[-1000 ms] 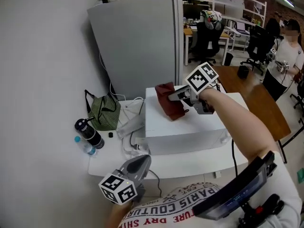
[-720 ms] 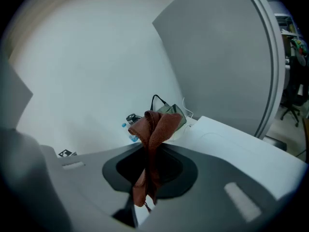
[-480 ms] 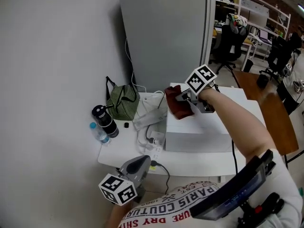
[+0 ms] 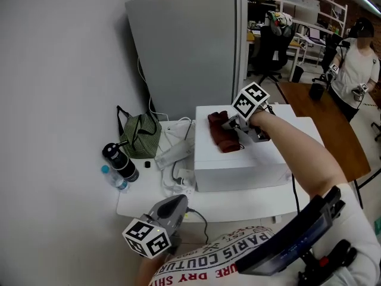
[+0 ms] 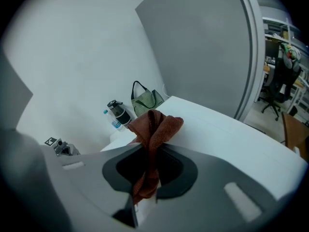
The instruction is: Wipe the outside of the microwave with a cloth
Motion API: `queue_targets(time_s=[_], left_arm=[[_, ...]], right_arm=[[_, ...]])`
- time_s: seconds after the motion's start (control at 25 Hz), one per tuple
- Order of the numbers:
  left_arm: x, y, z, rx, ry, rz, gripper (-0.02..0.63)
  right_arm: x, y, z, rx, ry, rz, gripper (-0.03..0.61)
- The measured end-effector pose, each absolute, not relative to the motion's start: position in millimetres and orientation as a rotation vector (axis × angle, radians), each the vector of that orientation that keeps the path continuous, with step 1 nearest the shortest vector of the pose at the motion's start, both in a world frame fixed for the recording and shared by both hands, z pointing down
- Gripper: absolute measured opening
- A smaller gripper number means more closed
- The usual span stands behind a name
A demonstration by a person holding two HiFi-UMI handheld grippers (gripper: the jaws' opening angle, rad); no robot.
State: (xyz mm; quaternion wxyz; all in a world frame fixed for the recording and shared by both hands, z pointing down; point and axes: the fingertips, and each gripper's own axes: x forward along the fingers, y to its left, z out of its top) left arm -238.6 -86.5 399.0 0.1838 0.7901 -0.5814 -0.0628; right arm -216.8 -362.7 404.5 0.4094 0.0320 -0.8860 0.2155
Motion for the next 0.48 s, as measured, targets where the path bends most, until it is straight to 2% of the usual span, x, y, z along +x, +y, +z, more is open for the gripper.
queue_targets(time_s=[0.48], left_arm=[[-144,-172,399,2.436,-1.324,-0.124,0.006]], right_arm=[[-31,-436,410,0.395,-2.206,0.709,0.046]])
